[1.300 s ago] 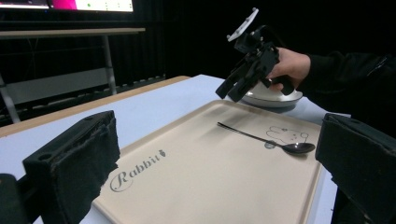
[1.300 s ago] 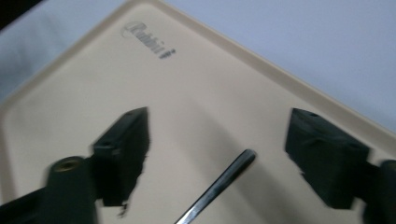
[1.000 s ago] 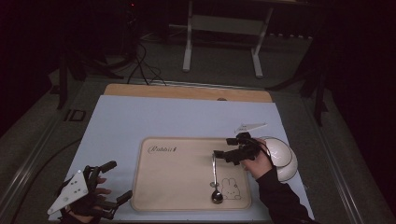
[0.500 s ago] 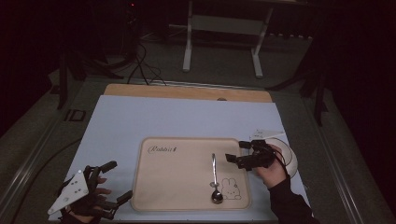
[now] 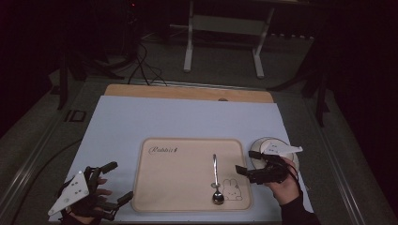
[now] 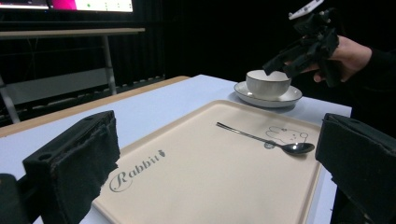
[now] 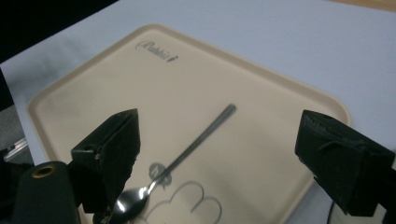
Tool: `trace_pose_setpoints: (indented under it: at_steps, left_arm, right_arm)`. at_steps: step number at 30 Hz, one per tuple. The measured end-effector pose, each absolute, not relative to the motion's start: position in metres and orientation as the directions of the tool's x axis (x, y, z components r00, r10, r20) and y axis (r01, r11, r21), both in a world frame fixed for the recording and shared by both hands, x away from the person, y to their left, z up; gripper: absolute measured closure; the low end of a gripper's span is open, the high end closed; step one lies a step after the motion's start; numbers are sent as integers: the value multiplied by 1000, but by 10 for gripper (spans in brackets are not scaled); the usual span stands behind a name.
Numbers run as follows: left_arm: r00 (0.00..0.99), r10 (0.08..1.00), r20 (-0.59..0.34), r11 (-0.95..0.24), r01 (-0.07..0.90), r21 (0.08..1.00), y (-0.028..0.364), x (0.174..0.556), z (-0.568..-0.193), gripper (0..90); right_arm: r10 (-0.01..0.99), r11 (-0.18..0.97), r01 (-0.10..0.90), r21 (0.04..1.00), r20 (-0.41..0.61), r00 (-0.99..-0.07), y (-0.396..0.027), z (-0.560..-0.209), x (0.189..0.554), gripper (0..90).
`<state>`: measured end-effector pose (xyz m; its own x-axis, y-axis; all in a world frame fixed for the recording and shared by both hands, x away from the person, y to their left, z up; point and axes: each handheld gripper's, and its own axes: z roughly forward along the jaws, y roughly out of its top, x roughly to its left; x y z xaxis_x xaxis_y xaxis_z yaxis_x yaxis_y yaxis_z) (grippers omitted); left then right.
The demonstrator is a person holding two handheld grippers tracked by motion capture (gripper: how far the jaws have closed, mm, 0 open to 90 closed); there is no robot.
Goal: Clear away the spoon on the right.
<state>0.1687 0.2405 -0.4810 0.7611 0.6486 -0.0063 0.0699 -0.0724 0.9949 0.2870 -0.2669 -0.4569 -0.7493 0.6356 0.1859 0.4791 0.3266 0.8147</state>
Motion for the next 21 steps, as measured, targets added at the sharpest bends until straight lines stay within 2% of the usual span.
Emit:
trace_pose_setpoints:
  at_steps: [21]
  left_arm:
    - [759,651,-6,-74,72,995,241,169,-481,0]
  right_arm:
    - [618,338,427,838,144,-773,-284,-488,255,134]
